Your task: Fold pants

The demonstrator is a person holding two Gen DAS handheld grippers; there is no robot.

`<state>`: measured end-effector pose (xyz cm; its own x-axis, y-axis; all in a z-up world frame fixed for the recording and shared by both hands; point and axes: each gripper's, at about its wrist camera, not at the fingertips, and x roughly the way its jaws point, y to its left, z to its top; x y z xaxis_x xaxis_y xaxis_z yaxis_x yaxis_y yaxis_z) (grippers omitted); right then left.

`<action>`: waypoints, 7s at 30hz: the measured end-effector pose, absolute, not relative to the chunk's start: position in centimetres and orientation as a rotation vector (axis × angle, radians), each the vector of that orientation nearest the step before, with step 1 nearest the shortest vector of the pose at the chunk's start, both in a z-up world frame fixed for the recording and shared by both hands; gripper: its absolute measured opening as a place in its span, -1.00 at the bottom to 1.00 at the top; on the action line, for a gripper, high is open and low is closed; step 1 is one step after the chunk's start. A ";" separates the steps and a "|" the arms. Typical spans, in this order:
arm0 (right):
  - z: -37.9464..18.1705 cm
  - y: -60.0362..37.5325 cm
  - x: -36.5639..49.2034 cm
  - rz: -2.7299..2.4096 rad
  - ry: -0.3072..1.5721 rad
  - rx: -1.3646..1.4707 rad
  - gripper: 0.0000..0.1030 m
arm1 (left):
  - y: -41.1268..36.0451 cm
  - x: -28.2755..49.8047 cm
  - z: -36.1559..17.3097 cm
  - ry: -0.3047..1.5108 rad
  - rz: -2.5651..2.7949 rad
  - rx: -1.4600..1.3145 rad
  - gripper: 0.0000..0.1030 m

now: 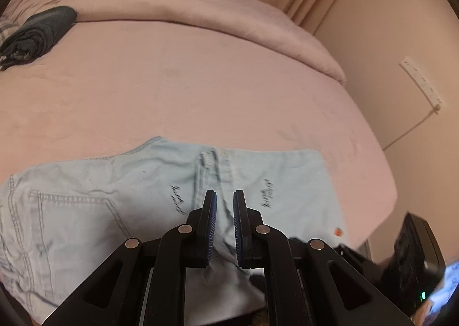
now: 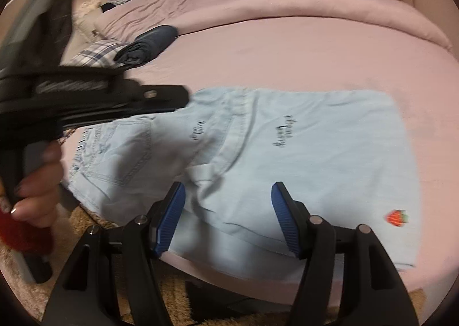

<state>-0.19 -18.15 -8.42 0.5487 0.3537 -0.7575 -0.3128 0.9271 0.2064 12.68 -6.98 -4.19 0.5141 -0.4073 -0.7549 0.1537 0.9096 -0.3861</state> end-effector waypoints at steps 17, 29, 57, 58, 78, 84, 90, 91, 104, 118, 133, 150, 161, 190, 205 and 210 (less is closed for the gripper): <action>-9.5 -26.6 -2.0 0.157 0.929 0.147 0.17 | -10.4 10.0 -11.0 1.133 -0.338 -0.282 -0.87; -6.7 -26.9 -2.7 0.106 0.865 0.113 0.20 | -8.7 7.6 -8.9 1.094 -0.335 -0.300 -0.87; -9.7 -26.6 -1.9 0.115 0.921 0.098 0.16 | -11.0 13.9 -8.7 1.199 -0.470 -0.186 -0.25; -9.7 -26.6 -1.9 0.116 0.920 0.100 0.16 | -11.0 13.9 -8.9 1.213 -0.450 -0.170 -0.25; -9.9 -26.7 -1.9 0.127 0.912 0.093 0.17 | -11.2 11.6 -9.4 1.281 -0.565 -0.072 -0.66; -9.9 -26.6 -1.8 0.128 0.915 0.083 0.17 | -8.4 11.3 -9.5 1.274 -0.540 -0.182 -0.88; -10.0 -26.5 -1.7 0.129 0.921 0.077 0.17 | -6.7 10.3 -9.6 1.259 -0.535 -0.253 -0.88; -10.0 -26.5 -1.7 0.129 0.921 0.076 0.17 | -6.5 10.3 -9.6 1.262 -0.536 -0.268 -0.88; -10.1 -26.6 -1.8 0.127 0.923 0.063 0.17 | -3.9 11.4 -9.9 1.289 -0.585 -0.400 -0.87; -10.1 -25.4 -1.7 0.084 0.931 0.027 0.17 | -3.9 8.9 -5.8 1.118 -0.305 -0.178 -0.86; -10.2 -25.6 -1.9 0.094 0.928 0.046 0.17 | -10.7 12.4 -9.6 1.147 -0.315 -0.206 -0.88; -8.4 -24.6 -0.6 0.158 0.942 0.050 0.08 | -7.7 7.8 -6.9 1.058 -0.330 -0.232 -0.88; -8.9 -18.8 6.3 0.471 0.996 0.134 -0.67 | -7.6 8.1 -10.7 1.163 -0.398 -0.299 -0.88; -10.6 -16.2 9.4 0.483 1.029 0.227 -0.48 | -4.1 4.8 -9.2 1.163 -0.412 -0.372 -0.88; -8.2 -16.0 3.3 0.409 0.978 0.116 -0.04 | 5.6 2.1 -6.2 1.045 -0.076 -0.413 -0.13; -10.2 -13.7 3.2 0.393 1.032 0.032 -0.05 | 7.9 1.4 -5.9 1.030 -0.025 -0.450 -0.10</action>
<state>3.21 -13.73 -10.23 0.4497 0.3327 -0.8289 -0.3029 0.9299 0.2088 1.44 7.85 -5.94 0.5232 -0.2284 -0.8210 -0.1878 0.9088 -0.3725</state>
